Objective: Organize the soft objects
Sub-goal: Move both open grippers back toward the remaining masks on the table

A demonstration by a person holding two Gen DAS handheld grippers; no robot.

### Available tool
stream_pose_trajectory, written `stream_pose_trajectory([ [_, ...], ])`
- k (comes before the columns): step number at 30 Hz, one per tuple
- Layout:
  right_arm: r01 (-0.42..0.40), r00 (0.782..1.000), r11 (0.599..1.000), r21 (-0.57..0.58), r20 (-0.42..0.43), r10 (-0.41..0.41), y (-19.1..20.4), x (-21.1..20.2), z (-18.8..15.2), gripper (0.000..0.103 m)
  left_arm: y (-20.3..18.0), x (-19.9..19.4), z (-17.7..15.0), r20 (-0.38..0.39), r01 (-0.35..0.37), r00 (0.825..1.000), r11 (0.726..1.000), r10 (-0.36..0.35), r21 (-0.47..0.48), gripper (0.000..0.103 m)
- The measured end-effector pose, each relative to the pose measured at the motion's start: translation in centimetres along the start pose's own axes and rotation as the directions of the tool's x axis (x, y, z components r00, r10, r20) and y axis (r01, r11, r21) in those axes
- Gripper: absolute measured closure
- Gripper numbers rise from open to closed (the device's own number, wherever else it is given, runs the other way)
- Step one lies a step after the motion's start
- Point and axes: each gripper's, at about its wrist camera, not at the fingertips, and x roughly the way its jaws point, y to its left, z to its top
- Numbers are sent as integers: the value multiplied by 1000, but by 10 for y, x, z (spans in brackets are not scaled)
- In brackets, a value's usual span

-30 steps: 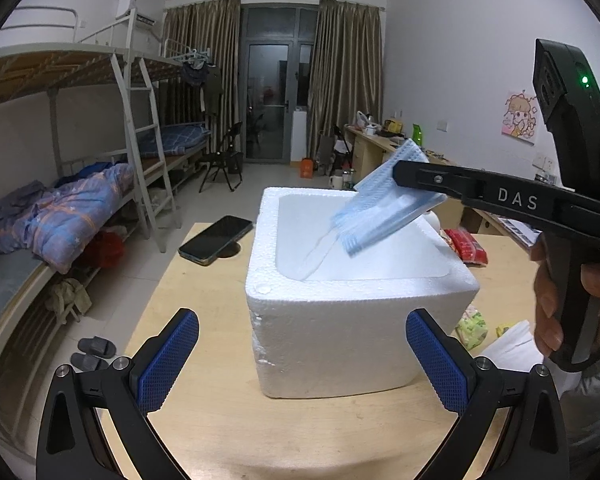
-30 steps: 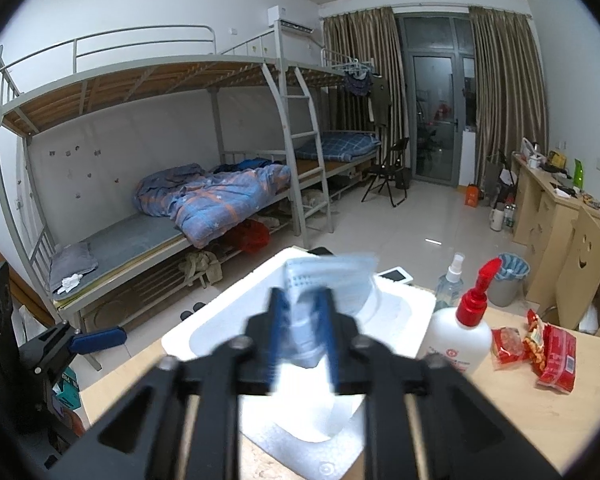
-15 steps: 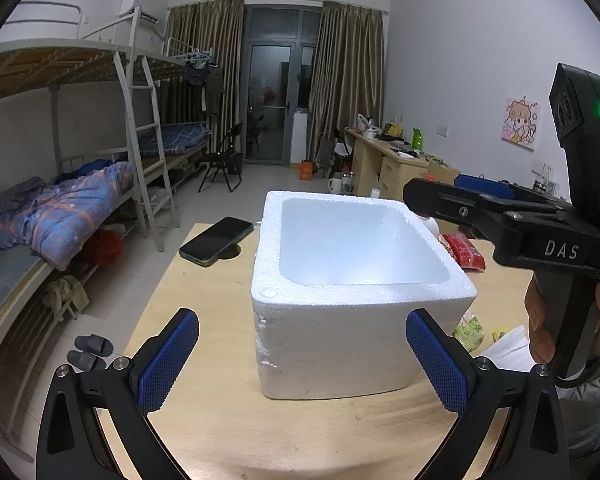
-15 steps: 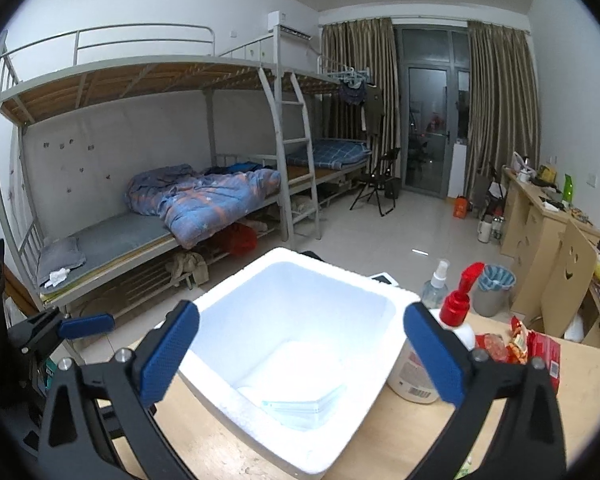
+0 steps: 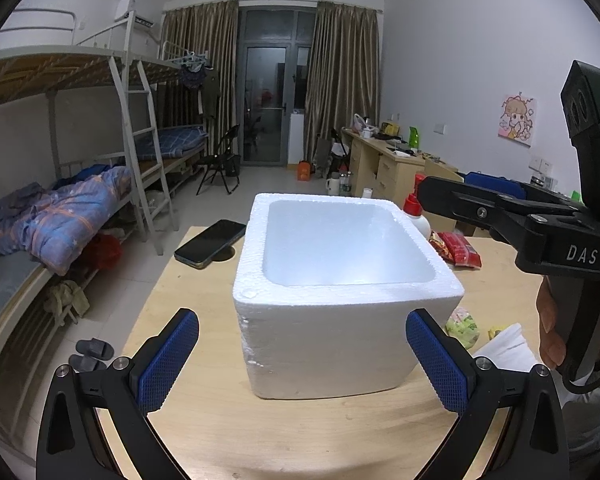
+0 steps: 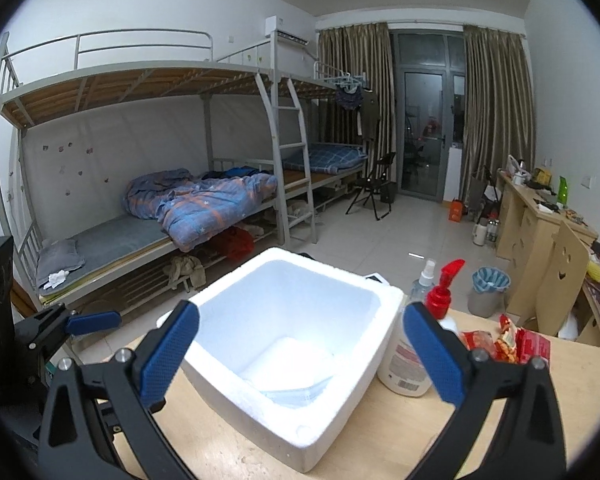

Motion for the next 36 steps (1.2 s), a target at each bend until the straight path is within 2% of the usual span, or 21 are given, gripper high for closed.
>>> stream_pose_trajectory([
  [11, 37, 999, 999, 27, 23, -37, -12, -30, -10, 0, -15, -8, 2, 12, 17, 1000, 1000, -17, 14, 0],
  [22, 150, 987, 983, 104, 40, -155, -42, -76, -32, 0, -57, -10, 0, 18, 113, 993, 992, -115, 60, 0],
  [29, 239, 967, 953, 185, 42, -251, -70, -110, -53, 0, -87, -6, 3, 21, 188, 981, 978, -191, 95, 0],
  [36, 290, 951, 924, 249, 34, -308, -87, -130, -69, 0, -116, 0, 4, 24, 248, 967, 961, -253, 123, 0],
])
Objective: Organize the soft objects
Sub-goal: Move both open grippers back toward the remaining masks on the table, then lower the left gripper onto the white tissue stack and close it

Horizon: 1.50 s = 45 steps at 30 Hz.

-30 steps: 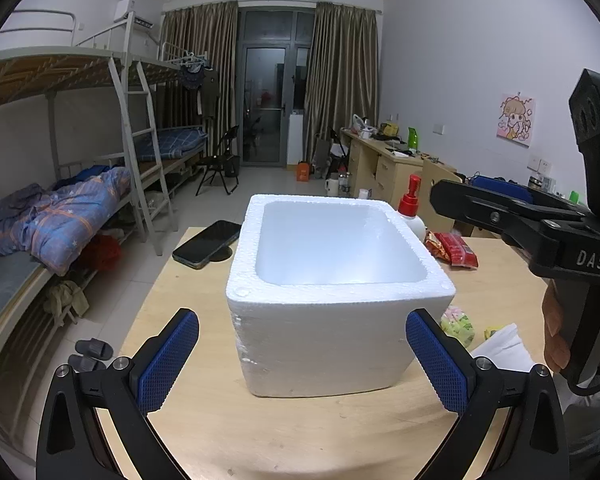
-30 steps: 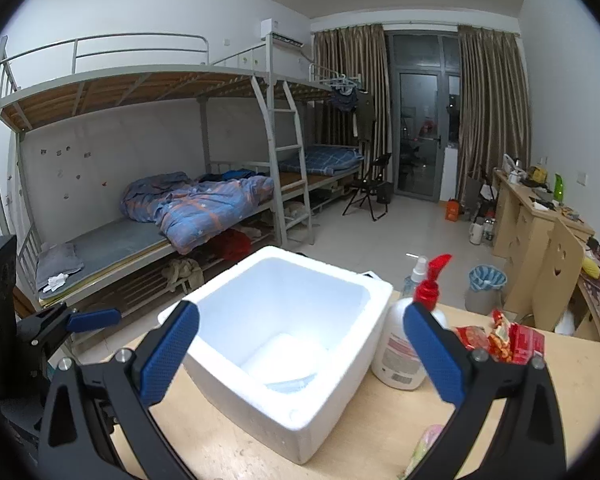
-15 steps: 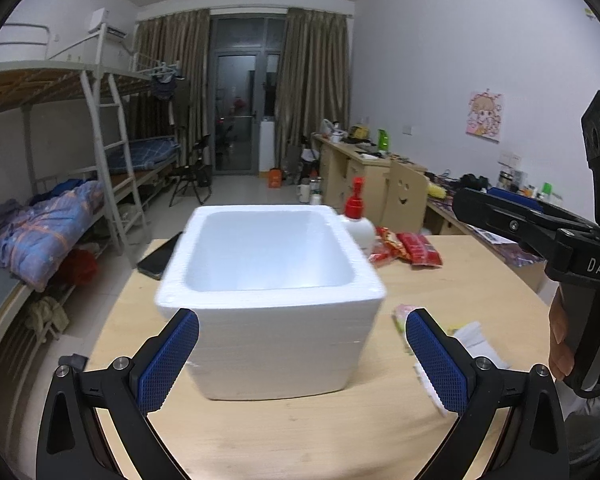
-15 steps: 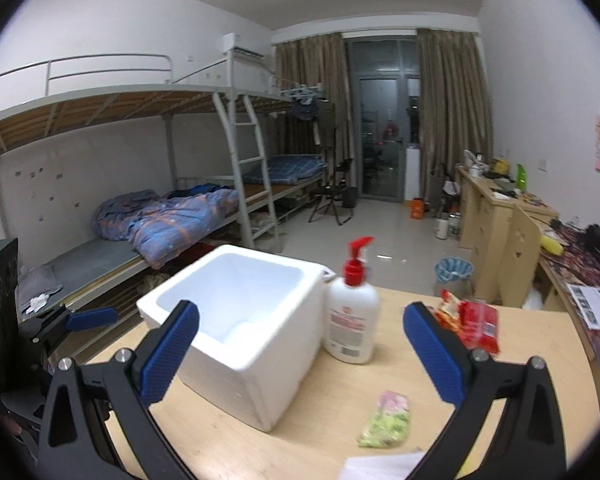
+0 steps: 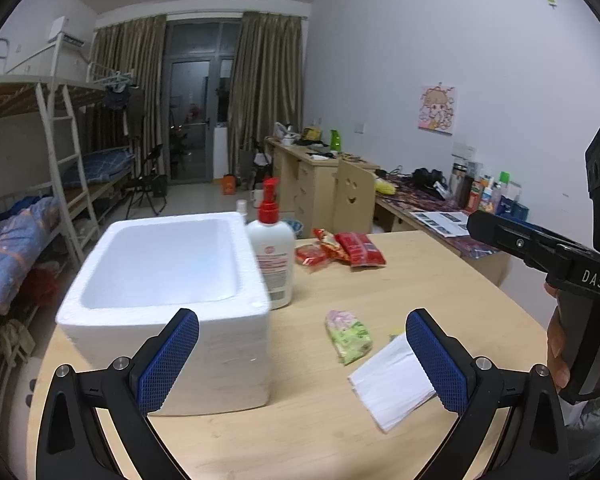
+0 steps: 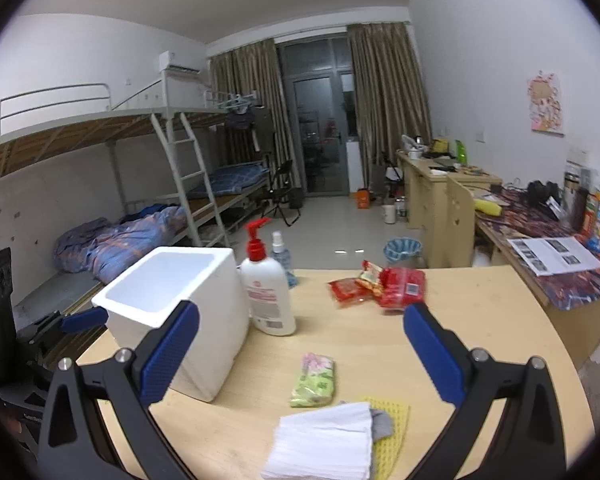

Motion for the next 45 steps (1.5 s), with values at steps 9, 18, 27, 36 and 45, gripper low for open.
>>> stream_pose_trajectory([
  [9, 30, 1000, 999, 44, 4, -31, -18, -11, -8, 0, -18, 5, 1, 12, 43, 999, 999, -43, 7, 0],
  [18, 70, 998, 997, 28, 5, -70, -22, -33, -39, 0, -47, -11, -23, 72, 62, 995, 996, -66, 61, 0],
  [27, 106, 994, 994, 23, -25, -106, -30, -45, -72, 0, -46, 4, -56, 22, 96, 995, 995, -96, 8, 0],
  [36, 105, 993, 993, 56, -69, -101, -42, -42, -91, 0, -57, 27, -79, -36, 136, 990, 991, -136, -4, 0],
  [45, 97, 987, 992, 79, -136, -85, -56, -23, -103, 0, -72, 57, -85, -108, 158, 982, 987, -157, 8, 0],
])
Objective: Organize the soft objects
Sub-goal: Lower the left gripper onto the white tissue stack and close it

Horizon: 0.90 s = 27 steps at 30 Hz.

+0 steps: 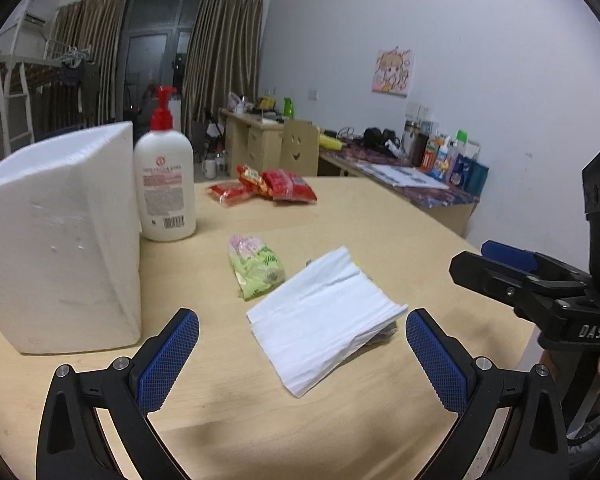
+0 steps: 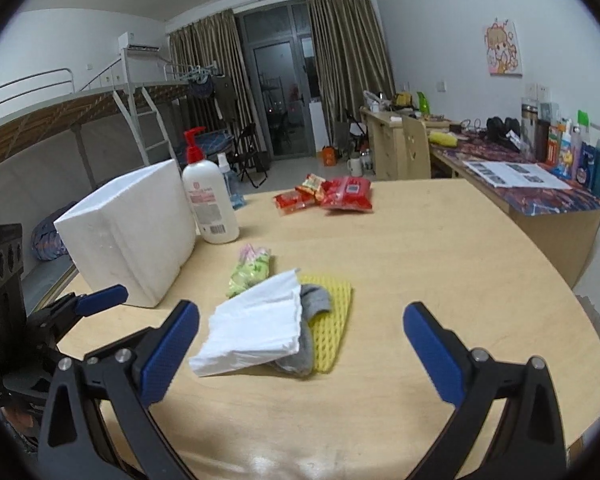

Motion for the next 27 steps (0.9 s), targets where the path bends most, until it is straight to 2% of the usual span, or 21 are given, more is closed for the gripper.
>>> stream_pose_trajectory([
  [7, -6, 1000, 1000, 30, -31, 6, -14, 11, -2, 0, -10, 26, 2, -59, 11, 998, 999, -10, 30, 0],
  [15, -31, 998, 997, 66, -57, 35, -23, 21, -4, 0, -17, 50, -1, -107, 32, 994, 997, -25, 71, 7],
  [24, -46, 996, 995, 87, -76, 53, -29, 31, -3, 0, -22, 69, -1, -153, 42, 988, 995, -28, 87, 26],
  [26, -48, 995, 995, 85, -79, 54, -29, 33, -3, 0, -23, 73, -1, -171, 52, 985, 995, -36, 86, 38],
  [27, -49, 995, 995, 86, -79, 56, -30, 33, -2, 0, -22, 75, -1, -180, 63, 982, 995, -48, 79, 40],
])
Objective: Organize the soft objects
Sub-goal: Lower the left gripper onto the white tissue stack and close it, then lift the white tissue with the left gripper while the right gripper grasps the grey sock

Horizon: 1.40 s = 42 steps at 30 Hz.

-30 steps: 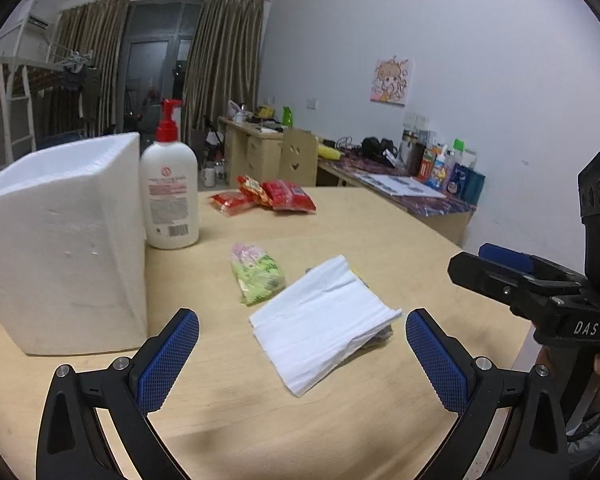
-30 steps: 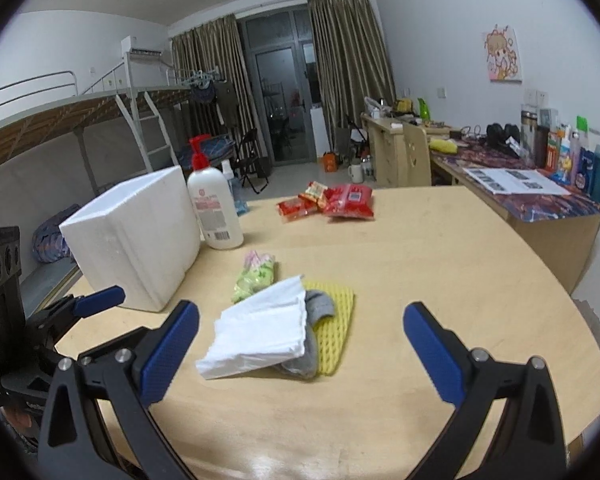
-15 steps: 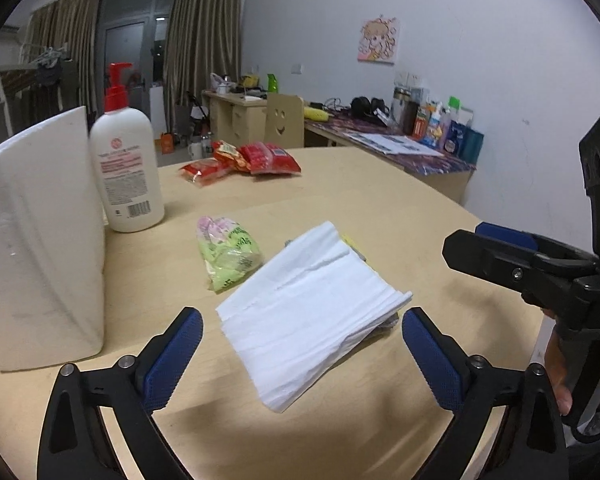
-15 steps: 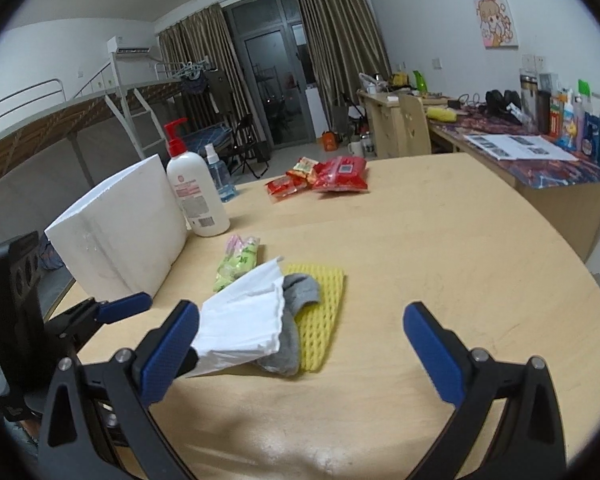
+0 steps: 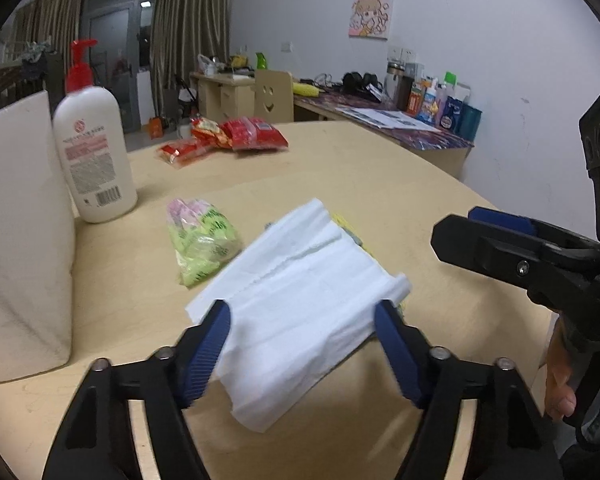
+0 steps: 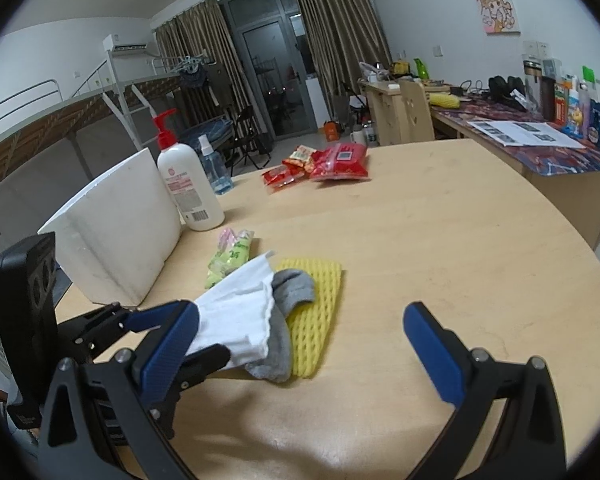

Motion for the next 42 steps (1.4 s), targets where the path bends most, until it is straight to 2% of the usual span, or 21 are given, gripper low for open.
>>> stream_pose_trajectory([
  [4, -4, 1000, 1000, 4, -5, 4, -2, 1, 1, 0, 5, 5, 0, -29, 31, 999, 999, -32, -32, 64],
  [7, -3, 1000, 1000, 6, -9, 3, -4, 2, 2, 0, 7, 11, -1, -62, 50, 997, 998, -53, -50, 74],
  [8, 0, 1000, 1000, 7, -7, 0, -5, 2, 1, 0, 8, 12, -1, -67, 56, 996, 997, -60, -59, 82],
  [13, 3, 1000, 1000, 20, -10, -3, -9, 2, 1, 0, 6, 12, -2, -79, 68, 994, 996, -72, -51, 94],
  [20, 2, 1000, 1000, 22, -17, -1, -10, 2, 1, 0, 2, 1, -2, -38, 49, 998, 999, -49, -4, 94],
  [25, -1, 1000, 1000, 18, -18, 2, -11, 2, 1, 0, -5, -2, -4, -35, 40, 999, 998, -39, 49, 92],
  [27, -5, 1000, 1000, 18, -16, 6, -10, 2, 2, 0, -6, -3, -4, -27, 28, 999, 998, -27, 57, 83],
  [28, -7, 1000, 1000, 19, -16, 8, -10, 2, 2, 0, -5, -2, -4, -32, 24, 999, 998, -23, 58, 68],
  [29, -9, 1000, 1000, 20, -17, 10, -10, 2, 2, 0, -6, -1, -4, -36, 21, 999, 998, -19, 56, 49],
  [31, -11, 1000, 1000, 16, -18, 11, -10, 3, 2, 0, -4, -2, -4, -32, 16, 999, 999, -15, 49, 33],
  [34, -15, 1000, 1000, 18, -15, 15, -10, 2, 3, 0, -3, -4, -1, -12, 20, 1000, 999, -19, 43, 33],
  [37, -19, 1000, 1000, 19, -13, 19, -10, 2, 3, 0, -1, 6, -2, -57, 15, 998, 999, -13, 34, 34],
  [39, -20, 1000, 1000, 19, -11, 20, -9, 1, 3, 0, 1, 10, -2, -79, 17, 997, 1000, -15, 22, 43],
  [40, -21, 1000, 1000, 20, -10, 21, -9, 1, 4, 0, 3, 12, -2, -86, 16, 996, 1000, -15, 13, 52],
  [41, -21, 1000, 1000, 22, -11, 21, -10, 1, 4, 0, 5, 13, -3, -96, 17, 995, 1000, -16, 5, 66],
  [42, -21, 1000, 999, 24, -11, 22, -10, 1, 4, 0, 7, 16, -3, -114, 20, 993, 1000, -21, -6, 74],
])
